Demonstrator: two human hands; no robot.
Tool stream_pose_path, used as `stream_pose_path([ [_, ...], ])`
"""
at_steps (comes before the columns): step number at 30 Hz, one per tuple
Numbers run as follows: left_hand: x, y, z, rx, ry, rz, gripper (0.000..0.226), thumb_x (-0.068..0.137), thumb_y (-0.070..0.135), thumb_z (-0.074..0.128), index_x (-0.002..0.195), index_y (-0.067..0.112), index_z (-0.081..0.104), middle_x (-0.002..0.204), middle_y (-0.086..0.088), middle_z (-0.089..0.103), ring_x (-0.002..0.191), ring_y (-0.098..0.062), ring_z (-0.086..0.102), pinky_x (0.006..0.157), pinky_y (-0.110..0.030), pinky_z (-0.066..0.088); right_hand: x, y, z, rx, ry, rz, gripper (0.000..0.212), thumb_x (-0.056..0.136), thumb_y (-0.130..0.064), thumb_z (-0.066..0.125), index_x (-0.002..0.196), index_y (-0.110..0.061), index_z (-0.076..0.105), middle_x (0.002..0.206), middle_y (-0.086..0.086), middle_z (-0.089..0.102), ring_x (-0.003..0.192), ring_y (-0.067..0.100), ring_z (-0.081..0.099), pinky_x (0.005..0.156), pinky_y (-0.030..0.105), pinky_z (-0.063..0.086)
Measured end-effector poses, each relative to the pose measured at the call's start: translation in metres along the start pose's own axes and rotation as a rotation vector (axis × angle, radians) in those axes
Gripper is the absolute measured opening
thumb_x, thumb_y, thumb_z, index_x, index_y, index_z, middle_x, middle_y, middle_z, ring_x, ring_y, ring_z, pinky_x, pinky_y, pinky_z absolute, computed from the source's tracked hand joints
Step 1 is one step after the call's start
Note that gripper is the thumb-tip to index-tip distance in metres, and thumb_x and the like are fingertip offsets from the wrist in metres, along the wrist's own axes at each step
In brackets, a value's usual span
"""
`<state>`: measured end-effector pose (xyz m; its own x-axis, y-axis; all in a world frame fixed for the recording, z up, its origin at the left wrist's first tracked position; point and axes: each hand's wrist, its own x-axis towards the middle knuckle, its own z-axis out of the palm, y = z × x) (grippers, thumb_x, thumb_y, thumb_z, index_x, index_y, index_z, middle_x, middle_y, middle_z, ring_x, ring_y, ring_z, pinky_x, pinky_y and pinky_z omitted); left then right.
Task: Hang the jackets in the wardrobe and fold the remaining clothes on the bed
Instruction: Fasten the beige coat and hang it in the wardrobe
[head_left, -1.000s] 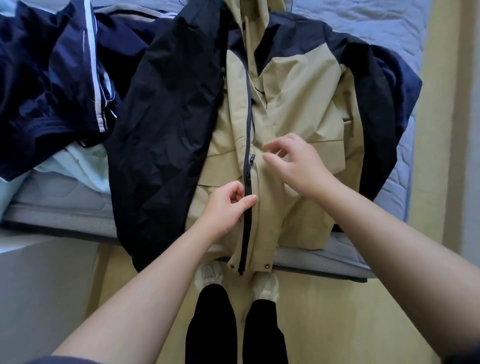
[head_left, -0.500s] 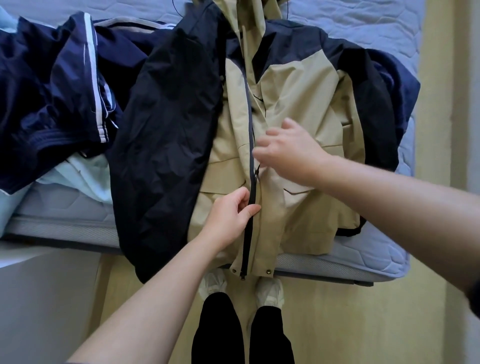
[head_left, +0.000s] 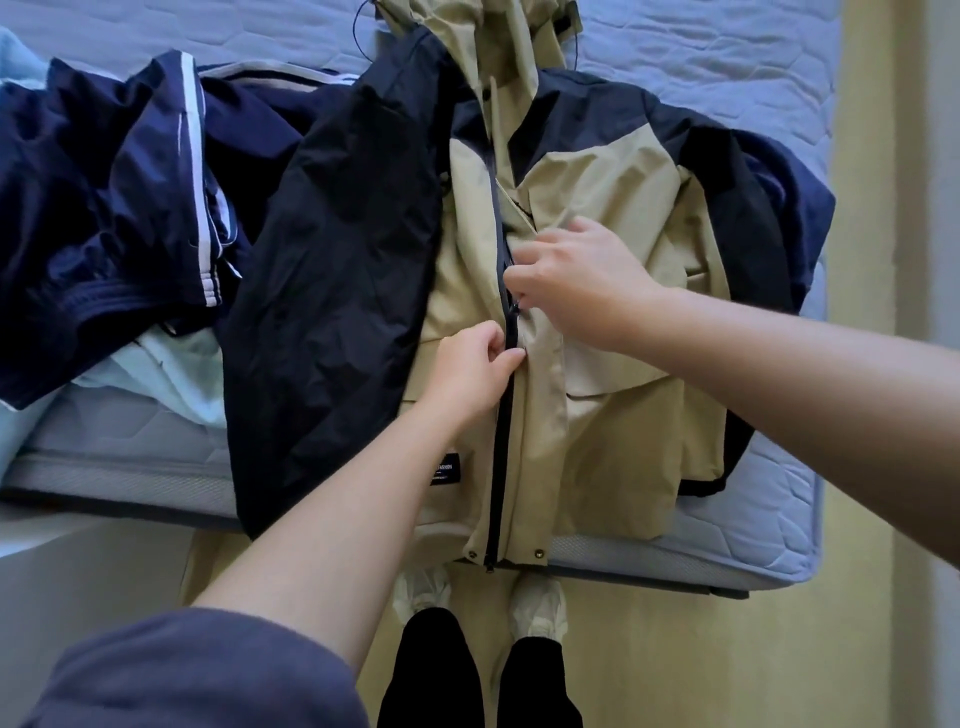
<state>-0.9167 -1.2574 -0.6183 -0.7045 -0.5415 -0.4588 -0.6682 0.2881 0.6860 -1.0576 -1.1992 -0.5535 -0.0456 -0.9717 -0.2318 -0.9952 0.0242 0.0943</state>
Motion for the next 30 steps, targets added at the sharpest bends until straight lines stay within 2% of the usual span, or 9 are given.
stream_pose_path([
  [5, -0.032, -0.031, 0.006, 0.171, -0.038, 0.026, 0.035, 0.091, 0.034, 0.057, 0.067, 0.021, 0.035, 0.063, 0.001, 0.051, 0.062, -0.024, 0.049, 0.055, -0.035, 0.043, 0.012, 0.030, -0.021, -0.061, 0.025, 0.058, 0.013, 0.088, -0.010, 0.052, 0.093, -0.019, 0.059, 0.089, -0.001, 0.056, 0.094, 0.025, 0.056, 0.075, 0.035, 0.025],
  [10, -0.024, -0.035, 0.002, 0.258, -0.059, -0.037, 0.031, 0.090, 0.039, 0.053, 0.069, 0.023, 0.039, 0.067, 0.005, 0.053, 0.065, -0.021, 0.054, 0.049, -0.029, 0.032, 0.021, 0.024, -0.021, -0.017, 0.009, 0.028, 0.011, 0.096, -0.016, 0.046, 0.097, -0.019, 0.057, 0.098, -0.001, 0.057, 0.098, 0.025, 0.054, 0.070, 0.032, 0.025],
  [13, 0.002, -0.009, -0.006, 0.155, 0.015, -0.056, 0.020, 0.086, 0.043, 0.053, 0.078, 0.027, 0.046, 0.073, 0.010, 0.056, 0.067, -0.014, 0.055, 0.054, -0.028, 0.038, 0.018, 0.020, -0.017, 0.092, 0.077, 0.064, 0.009, 0.096, -0.019, 0.049, 0.092, -0.016, 0.057, 0.089, 0.001, 0.051, 0.091, 0.026, 0.053, 0.065, 0.032, 0.027],
  [15, 0.020, 0.007, -0.013, 0.032, 0.037, -0.050, 0.013, 0.086, 0.036, 0.054, 0.079, 0.027, 0.048, 0.076, 0.011, 0.056, 0.072, -0.014, 0.054, 0.058, -0.028, 0.040, 0.017, 0.022, -0.012, 0.177, 0.142, 0.078, 0.009, 0.093, -0.019, 0.056, 0.086, -0.014, 0.058, 0.084, 0.001, 0.051, 0.085, 0.026, 0.053, 0.061, 0.031, 0.027],
  [18, 0.026, 0.013, -0.015, -0.070, 0.027, -0.008, 0.025, 0.087, 0.024, 0.059, 0.067, 0.024, 0.044, 0.067, 0.010, 0.052, 0.066, -0.011, 0.048, 0.056, -0.024, 0.036, 0.015, 0.023, -0.003, 0.564, 0.151, 0.266, 0.014, 0.093, -0.023, 0.056, 0.081, -0.016, 0.058, 0.084, -0.005, 0.049, 0.082, 0.020, 0.051, 0.063, 0.029, 0.031],
  [21, 0.018, 0.003, -0.015, -0.136, 0.022, -0.007, 0.030, 0.086, 0.020, 0.063, 0.065, 0.022, 0.041, 0.061, 0.010, 0.046, 0.057, -0.006, 0.040, 0.053, -0.020, 0.032, 0.025, 0.023, 0.003, 1.093, 0.103, 0.775, 0.026, 0.099, -0.031, 0.044, 0.096, -0.009, 0.057, 0.084, 0.003, 0.052, 0.078, 0.019, 0.052, 0.069, 0.032, 0.042],
  [23, 0.015, -0.004, -0.016, -0.155, 0.007, 0.000, 0.032, 0.085, 0.019, 0.064, 0.064, 0.023, 0.040, 0.060, 0.010, 0.045, 0.056, -0.006, 0.038, 0.054, -0.020, 0.032, 0.035, 0.019, 0.009, 1.491, -0.088, 1.056, 0.035, 0.100, -0.032, 0.041, 0.111, -0.003, 0.057, 0.074, 0.004, 0.050, 0.062, 0.017, 0.049, 0.056, 0.030, 0.043],
  [26, 0.013, -0.006, -0.019, -0.182, -0.026, 0.013, 0.032, 0.085, 0.018, 0.066, 0.065, 0.022, 0.041, 0.060, 0.011, 0.046, 0.056, -0.007, 0.038, 0.056, -0.022, 0.033, 0.044, 0.014, 0.015, 1.588, -0.359, 1.113, 0.022, 0.097, -0.036, 0.050, 0.096, -0.015, 0.056, 0.068, -0.002, 0.050, 0.056, 0.011, 0.045, 0.051, 0.021, 0.036],
  [30, 0.003, -0.010, -0.022, -0.246, -0.023, 0.016, 0.027, 0.086, 0.020, 0.066, 0.068, 0.017, 0.047, 0.064, 0.007, 0.051, 0.060, -0.008, 0.042, 0.060, -0.021, 0.037, 0.042, 0.017, 0.014, 1.837, -0.353, 1.147, 0.013, 0.096, -0.025, 0.054, 0.087, -0.016, 0.056, 0.077, -0.002, 0.055, 0.065, 0.012, 0.051, 0.055, 0.020, 0.042],
])
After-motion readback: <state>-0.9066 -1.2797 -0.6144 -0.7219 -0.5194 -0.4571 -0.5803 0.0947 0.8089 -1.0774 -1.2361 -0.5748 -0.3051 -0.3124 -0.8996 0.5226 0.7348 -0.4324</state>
